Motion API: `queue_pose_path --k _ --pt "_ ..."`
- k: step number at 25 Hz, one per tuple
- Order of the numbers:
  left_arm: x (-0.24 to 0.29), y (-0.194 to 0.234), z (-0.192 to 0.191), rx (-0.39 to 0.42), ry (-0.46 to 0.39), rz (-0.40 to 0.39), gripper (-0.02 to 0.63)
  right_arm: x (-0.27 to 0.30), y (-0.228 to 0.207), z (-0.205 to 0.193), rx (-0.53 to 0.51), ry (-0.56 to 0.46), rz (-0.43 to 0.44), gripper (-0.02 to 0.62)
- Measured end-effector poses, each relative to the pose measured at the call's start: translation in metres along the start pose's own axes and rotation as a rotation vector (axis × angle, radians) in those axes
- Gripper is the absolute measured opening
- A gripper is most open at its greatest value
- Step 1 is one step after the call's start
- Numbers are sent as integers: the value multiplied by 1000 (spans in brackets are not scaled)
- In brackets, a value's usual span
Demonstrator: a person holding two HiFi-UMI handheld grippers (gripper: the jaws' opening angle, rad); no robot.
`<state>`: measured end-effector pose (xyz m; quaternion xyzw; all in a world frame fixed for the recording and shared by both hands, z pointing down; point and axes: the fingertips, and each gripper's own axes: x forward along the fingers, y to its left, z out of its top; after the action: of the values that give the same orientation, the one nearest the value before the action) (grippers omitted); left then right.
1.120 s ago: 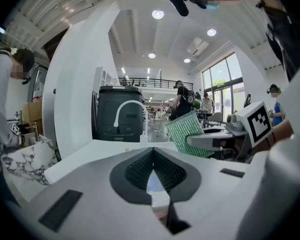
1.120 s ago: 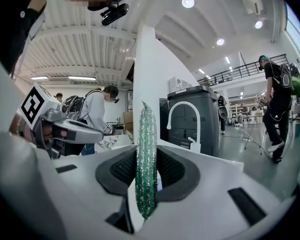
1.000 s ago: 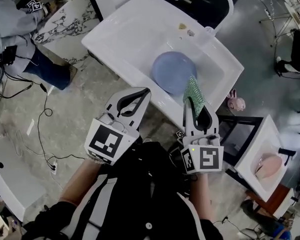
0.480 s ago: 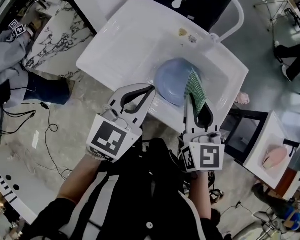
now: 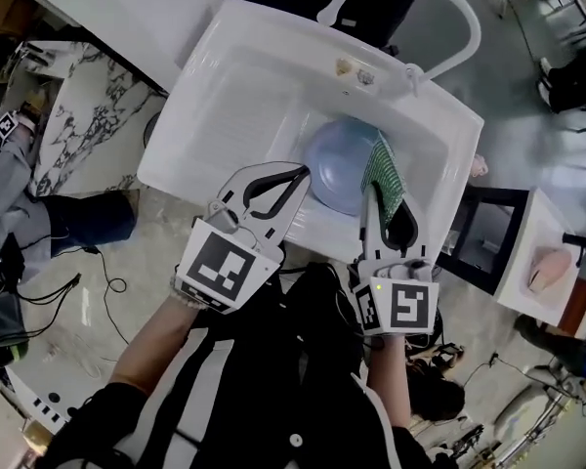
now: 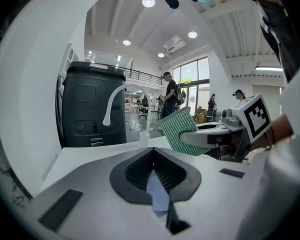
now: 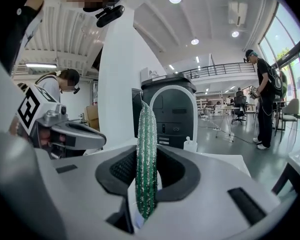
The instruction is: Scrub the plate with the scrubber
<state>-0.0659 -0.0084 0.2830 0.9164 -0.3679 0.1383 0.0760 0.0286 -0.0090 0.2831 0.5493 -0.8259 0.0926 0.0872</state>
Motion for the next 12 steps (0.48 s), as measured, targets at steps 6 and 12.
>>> queue_pose_path --k 6,12 --pt "18 2 -3 -48 28 -111 0 1 -11 -6 26 39 -99 94" --pt "41 -2 -6 -84 42 -156 0 -2 -24 -16 25 77 -135 94"
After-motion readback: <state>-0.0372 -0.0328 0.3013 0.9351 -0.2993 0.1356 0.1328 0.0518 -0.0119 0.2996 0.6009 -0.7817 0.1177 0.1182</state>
